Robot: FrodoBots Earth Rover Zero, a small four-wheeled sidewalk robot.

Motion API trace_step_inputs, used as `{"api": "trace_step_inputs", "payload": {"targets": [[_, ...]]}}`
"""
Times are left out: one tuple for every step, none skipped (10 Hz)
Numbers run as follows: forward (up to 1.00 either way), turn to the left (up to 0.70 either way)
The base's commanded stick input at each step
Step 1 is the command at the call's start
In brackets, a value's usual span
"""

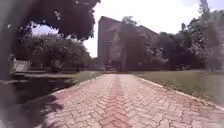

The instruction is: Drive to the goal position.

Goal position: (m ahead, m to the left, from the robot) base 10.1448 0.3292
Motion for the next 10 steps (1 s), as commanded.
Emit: {"api": "trace_step_inputs", "payload": {"targets": [[0.70, 0.00], [0.70, 0.00], [0.70, 0.00], [0.70, 0.00], [0.70, 0.00], [0.70, 0.00], [0.70, 0.00], [0.70, 0.00], [0.70, 0.00], [0.70, 0.00]]}}
